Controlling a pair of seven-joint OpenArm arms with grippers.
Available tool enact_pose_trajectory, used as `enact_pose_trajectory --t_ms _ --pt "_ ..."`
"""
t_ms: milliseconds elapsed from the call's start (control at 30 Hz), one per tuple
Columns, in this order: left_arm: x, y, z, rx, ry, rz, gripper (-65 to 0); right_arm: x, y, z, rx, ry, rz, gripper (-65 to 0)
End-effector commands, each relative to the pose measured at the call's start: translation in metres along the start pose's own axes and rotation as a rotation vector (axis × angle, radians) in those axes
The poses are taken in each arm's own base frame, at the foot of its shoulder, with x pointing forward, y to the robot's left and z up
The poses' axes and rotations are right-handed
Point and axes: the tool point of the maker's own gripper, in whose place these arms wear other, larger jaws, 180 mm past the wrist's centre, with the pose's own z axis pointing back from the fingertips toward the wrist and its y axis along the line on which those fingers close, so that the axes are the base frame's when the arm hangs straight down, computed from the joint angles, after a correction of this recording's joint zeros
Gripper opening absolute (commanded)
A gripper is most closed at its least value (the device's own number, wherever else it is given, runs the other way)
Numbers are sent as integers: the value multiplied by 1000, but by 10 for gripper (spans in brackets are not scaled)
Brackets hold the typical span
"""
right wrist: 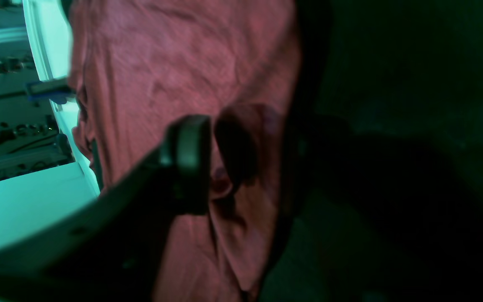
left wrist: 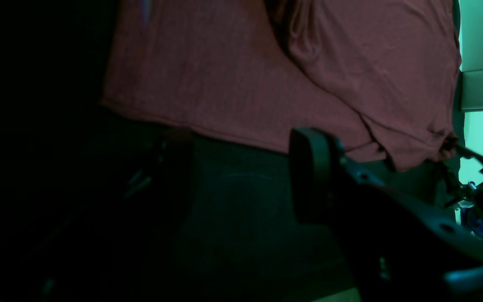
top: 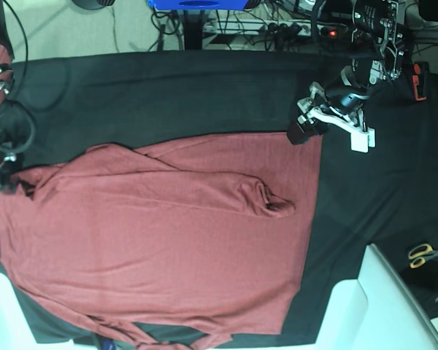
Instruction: Fold the T-shirt properly
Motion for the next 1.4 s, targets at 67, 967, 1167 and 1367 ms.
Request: enact_pose_trajectory --t_ms 67,967,1167,1367 --pt "9 -6 2 -23 -30 -6 -288 10 9 1 13 -11 12 -557" --pt "14 54 -15 114 -110 239 -87 3 8 2 13 33 10 -644" --pt "13 53 -30 110 -104 277 -87 4 8 2 13 32 11 -644" --pt "6 30 -42 63 -65 238 -89 4 7 2 12 31 12 -644"
